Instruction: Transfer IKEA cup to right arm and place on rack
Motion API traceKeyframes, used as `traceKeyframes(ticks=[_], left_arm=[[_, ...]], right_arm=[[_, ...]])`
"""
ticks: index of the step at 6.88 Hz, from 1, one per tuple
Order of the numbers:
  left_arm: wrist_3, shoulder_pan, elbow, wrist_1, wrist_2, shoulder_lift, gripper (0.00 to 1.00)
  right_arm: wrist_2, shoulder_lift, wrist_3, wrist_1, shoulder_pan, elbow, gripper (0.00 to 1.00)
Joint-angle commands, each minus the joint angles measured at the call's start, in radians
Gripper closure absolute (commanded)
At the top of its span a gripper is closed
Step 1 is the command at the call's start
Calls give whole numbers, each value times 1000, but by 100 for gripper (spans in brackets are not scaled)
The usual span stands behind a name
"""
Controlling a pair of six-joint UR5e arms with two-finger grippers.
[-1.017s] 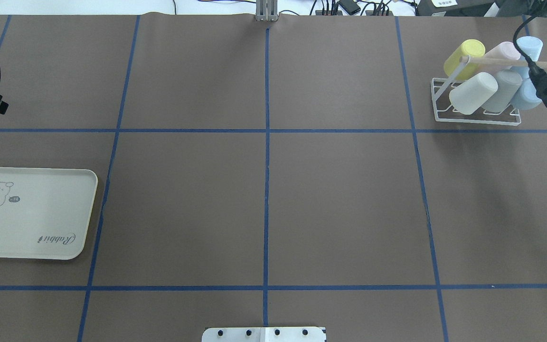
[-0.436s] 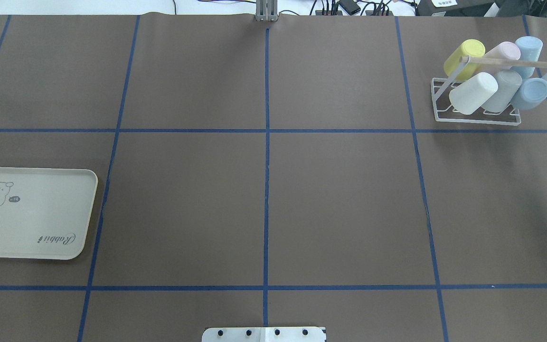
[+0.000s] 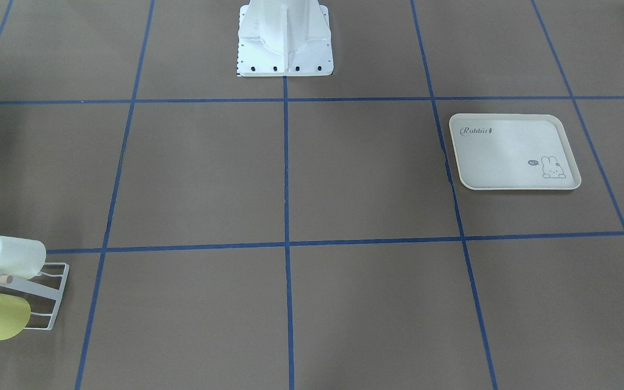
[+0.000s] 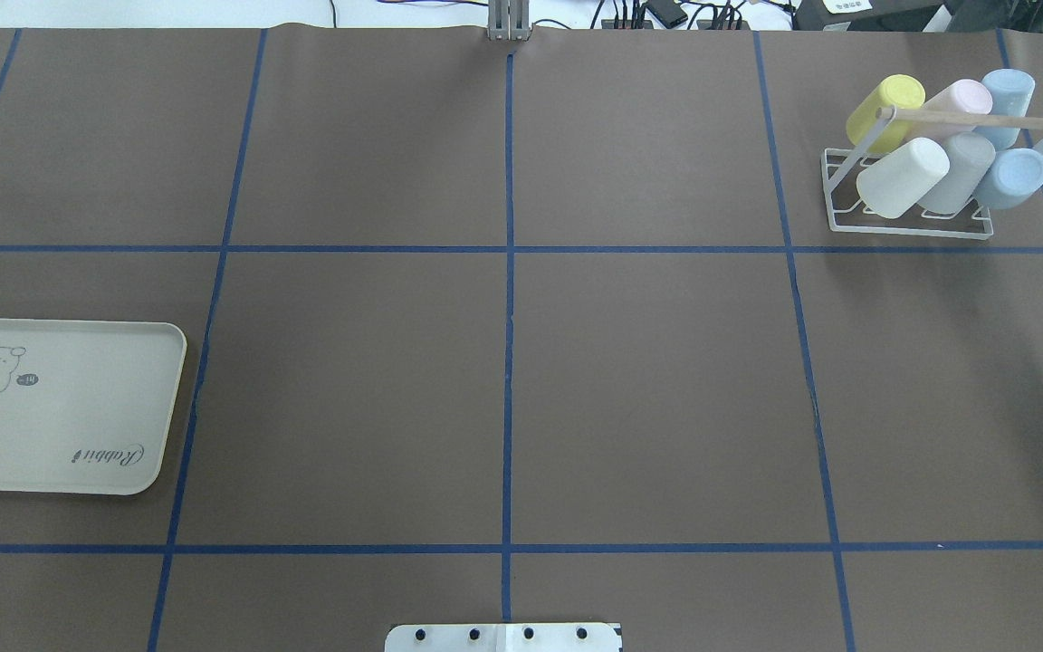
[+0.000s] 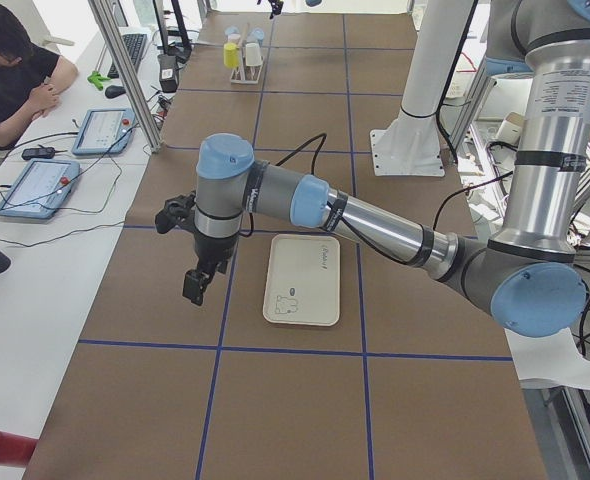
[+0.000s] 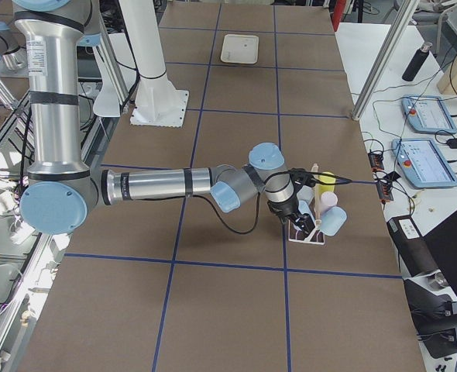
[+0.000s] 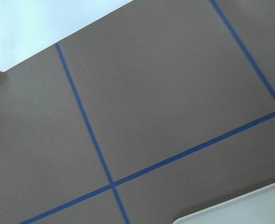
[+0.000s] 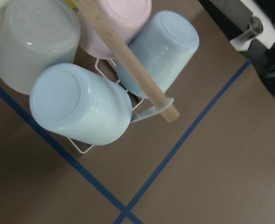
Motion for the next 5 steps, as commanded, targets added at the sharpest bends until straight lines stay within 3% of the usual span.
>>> traceKeyframes(ticks=[1, 2, 3, 5], left_arm=[[7, -49, 50, -46, -8, 137, 0], [-2, -49, 49, -75, -101, 200, 0], [-29, -46, 53, -97, -167, 269, 0], [-74, 16, 47, -115, -169, 264, 0]], right_arm=[[257, 51, 111, -338, 135, 7, 1], [320, 47, 102, -454, 174, 25, 1], [321, 24, 102, -479, 182, 33, 0], [305, -40, 89, -484, 186, 37, 0]])
